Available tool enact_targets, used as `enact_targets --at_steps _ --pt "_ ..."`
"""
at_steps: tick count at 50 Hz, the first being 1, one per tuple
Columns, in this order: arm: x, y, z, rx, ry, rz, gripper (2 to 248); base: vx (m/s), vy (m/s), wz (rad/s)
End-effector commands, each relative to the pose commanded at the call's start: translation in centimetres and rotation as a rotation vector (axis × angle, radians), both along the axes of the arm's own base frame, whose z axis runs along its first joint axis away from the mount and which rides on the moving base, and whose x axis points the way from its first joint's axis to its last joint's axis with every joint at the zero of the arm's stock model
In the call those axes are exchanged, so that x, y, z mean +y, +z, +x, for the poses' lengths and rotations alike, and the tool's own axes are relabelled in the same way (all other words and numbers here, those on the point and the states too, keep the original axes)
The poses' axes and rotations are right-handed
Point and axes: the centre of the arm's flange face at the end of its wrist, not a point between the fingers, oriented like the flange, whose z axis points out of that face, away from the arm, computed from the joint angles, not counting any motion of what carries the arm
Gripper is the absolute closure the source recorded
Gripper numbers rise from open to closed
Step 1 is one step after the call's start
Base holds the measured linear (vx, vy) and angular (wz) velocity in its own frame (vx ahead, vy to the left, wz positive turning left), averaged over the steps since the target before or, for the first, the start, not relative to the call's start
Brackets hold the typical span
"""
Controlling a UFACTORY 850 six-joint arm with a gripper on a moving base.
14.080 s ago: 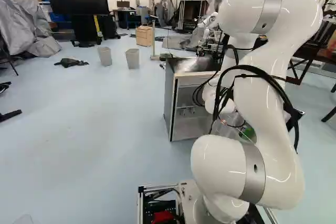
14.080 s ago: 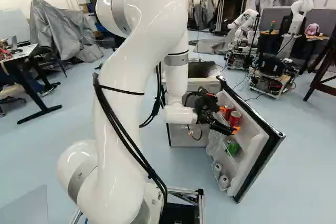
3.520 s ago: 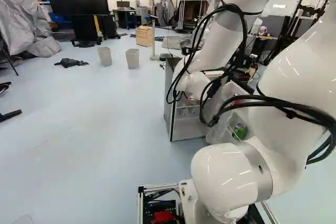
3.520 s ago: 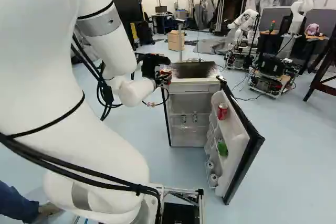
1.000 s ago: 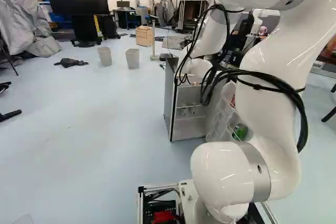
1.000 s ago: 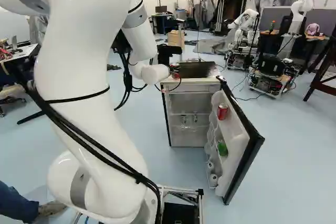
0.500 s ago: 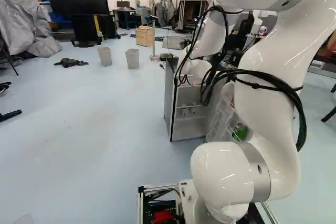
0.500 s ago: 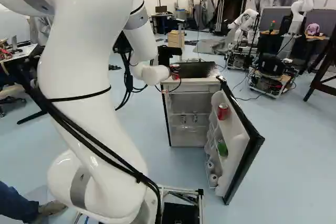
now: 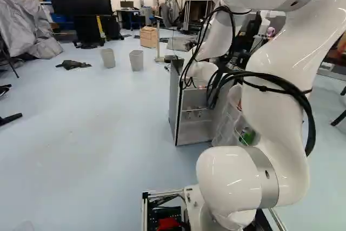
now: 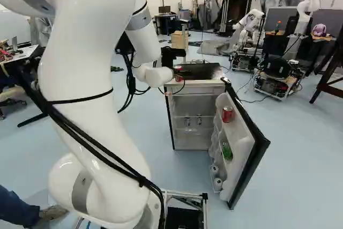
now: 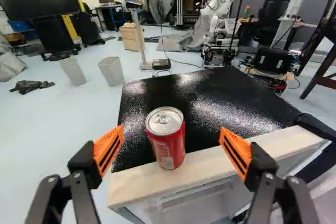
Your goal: Grab a drink from the fridge
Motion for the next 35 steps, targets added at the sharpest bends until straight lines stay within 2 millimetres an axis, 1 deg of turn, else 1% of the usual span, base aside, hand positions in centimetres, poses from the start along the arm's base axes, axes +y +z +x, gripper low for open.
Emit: enact_targets --at_steps 2,3,9,18,35 --pt "0.0 0.0 -0.3 0.001 0.0 0.0 18 0.0 0.0 0.0" --pt "0.0 0.0 -0.5 0.002 -0.001 0.0 3 0.0 0.0 0.0" --pt "0.0 0.2 -1.6 0.005 -0.004 0.0 3 0.0 0.0 0.0" --pt "-0.5 1.0 -3.4 -0.005 -0.018 -0.001 3 0.0 0.0 0.0" --pt "-2.5 2.4 -6.2 0.008 -0.088 0.019 3 0.0 0.0 0.0"
